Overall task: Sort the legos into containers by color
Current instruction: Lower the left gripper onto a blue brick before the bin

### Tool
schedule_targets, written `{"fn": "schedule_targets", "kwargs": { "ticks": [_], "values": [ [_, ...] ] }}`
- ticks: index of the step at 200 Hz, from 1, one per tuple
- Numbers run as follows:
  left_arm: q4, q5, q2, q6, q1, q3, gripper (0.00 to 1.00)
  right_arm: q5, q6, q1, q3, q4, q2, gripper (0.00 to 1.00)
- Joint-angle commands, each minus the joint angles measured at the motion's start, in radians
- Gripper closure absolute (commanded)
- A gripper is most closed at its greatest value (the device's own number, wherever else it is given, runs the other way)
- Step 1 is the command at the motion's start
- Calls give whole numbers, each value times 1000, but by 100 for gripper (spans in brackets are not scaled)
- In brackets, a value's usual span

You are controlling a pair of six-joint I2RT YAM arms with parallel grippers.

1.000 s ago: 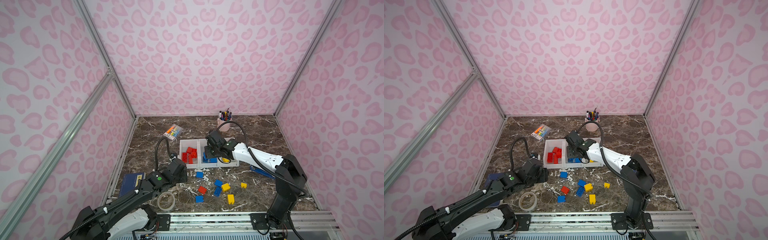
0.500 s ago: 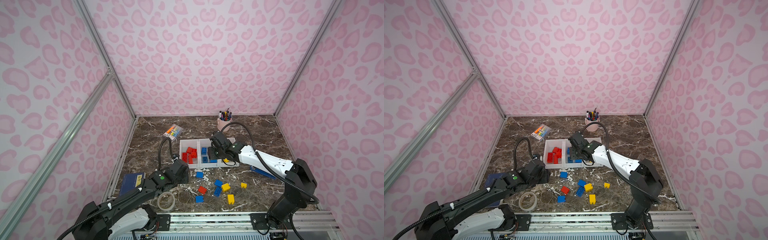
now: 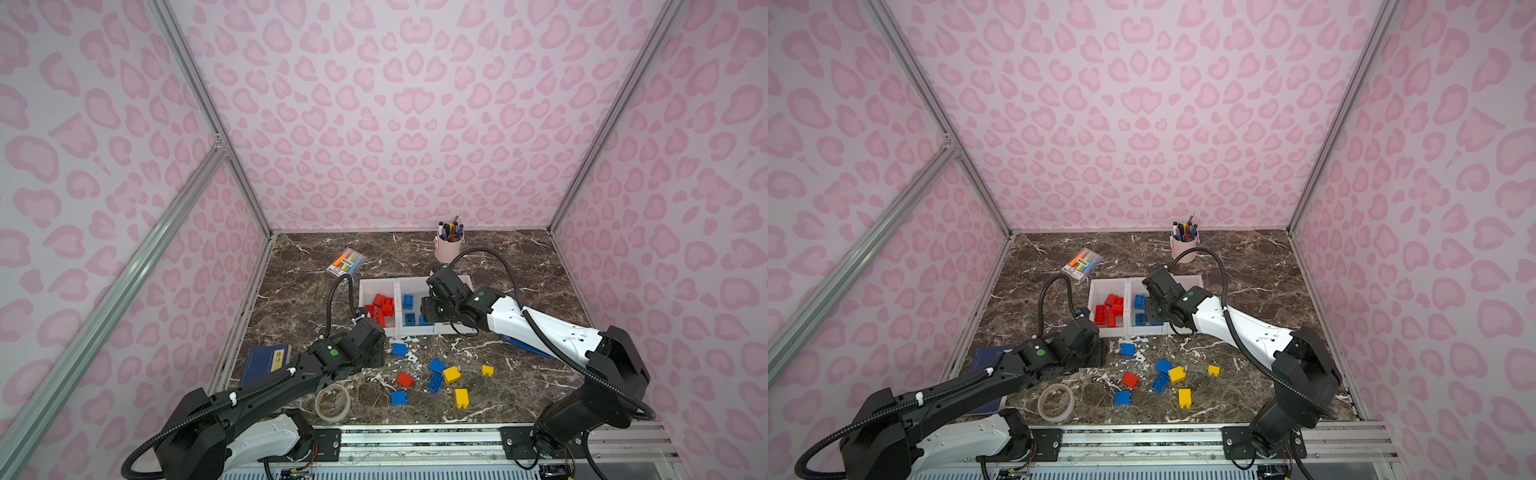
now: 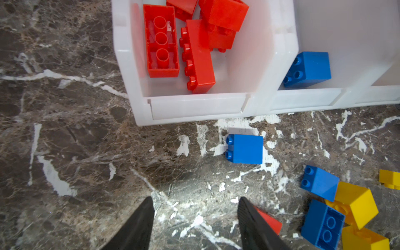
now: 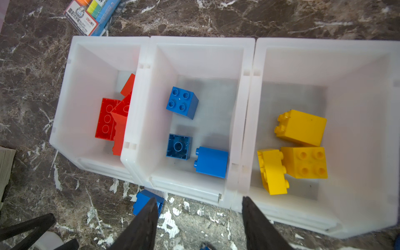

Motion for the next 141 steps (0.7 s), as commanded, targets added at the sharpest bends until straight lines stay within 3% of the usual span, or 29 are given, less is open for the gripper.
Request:
{"fn": "schedule_targets", "kwargs": {
  "ticks": [1,45,87,141],
  "values": [
    [37,13,39,23,-12,28,36,18,15,1,-20,-2,-17,38],
    [38,-13,166,57,-68,98,27,26,26,0,-61,-2,-52,37],
    [32,-58,276,81,-127,166,24,32,35,0,-91,1,-76,37],
    [85,-65,370,117,-139,203,23,35,46,0,-121,2,-104,37]
  ]
}}
